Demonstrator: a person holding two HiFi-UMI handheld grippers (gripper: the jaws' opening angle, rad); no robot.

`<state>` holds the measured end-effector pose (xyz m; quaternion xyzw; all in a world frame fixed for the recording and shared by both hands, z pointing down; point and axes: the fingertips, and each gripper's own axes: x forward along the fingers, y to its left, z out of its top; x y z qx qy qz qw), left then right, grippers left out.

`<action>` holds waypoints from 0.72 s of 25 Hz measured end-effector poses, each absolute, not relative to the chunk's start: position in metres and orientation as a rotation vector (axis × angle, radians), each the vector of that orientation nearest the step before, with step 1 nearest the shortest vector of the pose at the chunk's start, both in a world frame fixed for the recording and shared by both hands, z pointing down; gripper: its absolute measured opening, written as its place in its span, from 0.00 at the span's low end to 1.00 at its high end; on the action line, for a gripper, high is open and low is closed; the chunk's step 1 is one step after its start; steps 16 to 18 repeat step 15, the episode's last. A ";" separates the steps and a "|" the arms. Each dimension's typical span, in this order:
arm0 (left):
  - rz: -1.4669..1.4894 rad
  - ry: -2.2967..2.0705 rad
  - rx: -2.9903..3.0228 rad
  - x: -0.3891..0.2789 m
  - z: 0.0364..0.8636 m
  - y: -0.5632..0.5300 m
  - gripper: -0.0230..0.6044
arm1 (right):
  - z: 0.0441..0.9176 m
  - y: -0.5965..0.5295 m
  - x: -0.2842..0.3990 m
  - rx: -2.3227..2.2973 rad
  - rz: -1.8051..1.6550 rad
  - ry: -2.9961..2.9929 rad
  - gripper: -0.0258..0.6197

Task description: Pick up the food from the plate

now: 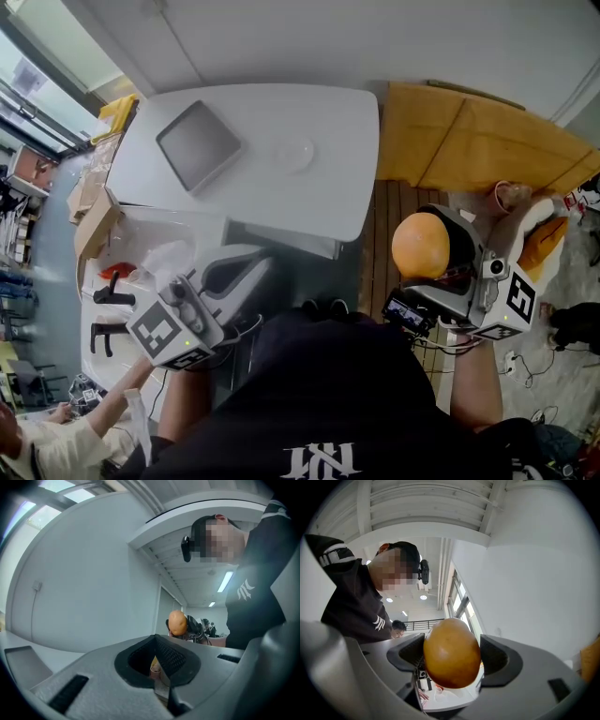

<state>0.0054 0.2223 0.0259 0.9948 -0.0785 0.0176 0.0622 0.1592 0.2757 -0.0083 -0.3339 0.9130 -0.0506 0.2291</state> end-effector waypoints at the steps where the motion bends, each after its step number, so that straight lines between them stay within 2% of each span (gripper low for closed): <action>1: 0.050 -0.242 3.002 0.004 0.024 0.224 0.04 | -0.008 0.275 0.157 -0.916 -0.140 2.516 0.61; 18: 0.096 -0.198 3.038 0.009 0.021 0.242 0.04 | -0.005 0.280 0.163 -0.918 -0.163 2.482 0.61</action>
